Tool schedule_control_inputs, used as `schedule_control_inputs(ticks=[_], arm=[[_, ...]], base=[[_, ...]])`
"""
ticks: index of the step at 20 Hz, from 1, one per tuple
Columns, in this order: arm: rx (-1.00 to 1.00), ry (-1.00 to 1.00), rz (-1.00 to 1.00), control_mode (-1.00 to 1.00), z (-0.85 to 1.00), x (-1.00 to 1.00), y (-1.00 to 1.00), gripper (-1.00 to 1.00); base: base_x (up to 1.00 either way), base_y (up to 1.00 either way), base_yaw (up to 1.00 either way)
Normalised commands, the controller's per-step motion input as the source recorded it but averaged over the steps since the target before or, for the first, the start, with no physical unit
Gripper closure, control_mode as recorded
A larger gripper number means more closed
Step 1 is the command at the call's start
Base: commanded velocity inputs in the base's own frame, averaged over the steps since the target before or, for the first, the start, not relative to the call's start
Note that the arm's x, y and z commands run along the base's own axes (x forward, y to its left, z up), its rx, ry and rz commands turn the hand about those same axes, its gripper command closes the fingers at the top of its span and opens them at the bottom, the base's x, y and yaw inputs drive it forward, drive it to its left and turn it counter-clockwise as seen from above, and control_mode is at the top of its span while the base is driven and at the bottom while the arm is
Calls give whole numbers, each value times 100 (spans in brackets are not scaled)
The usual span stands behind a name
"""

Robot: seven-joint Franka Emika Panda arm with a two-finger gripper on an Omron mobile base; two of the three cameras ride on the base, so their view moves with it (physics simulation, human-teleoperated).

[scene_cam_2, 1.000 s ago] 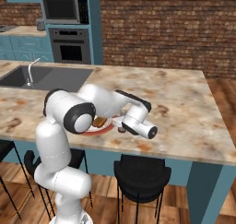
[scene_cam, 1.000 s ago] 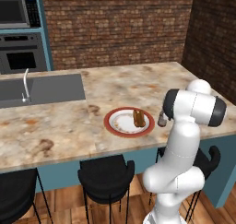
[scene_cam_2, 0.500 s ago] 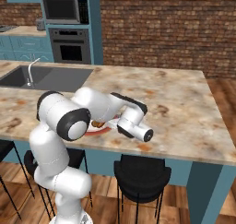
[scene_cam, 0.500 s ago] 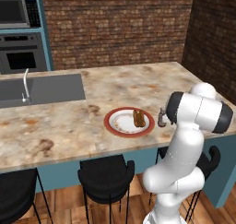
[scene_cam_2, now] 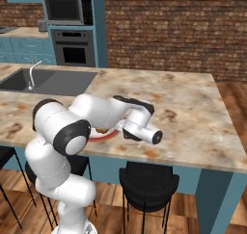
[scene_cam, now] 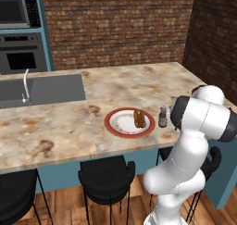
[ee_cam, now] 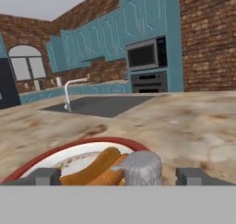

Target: Move the hot dog bun to the plate on the dining table and place the condiment next to that plate. Then navigate to the fridge and take the sausage and place it on the plate as well.

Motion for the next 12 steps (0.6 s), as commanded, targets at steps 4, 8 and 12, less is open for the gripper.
schedule_control_inputs(ticks=[4,8,12], arm=[[0,-6,0,-100,42,-23,-13,-100],[0,-15,0,-100,88,-92,-3,-100],[0,-15,0,-100,100,-95,2,-100]], base=[[0,0,0],[0,0,0],[0,0,0]])
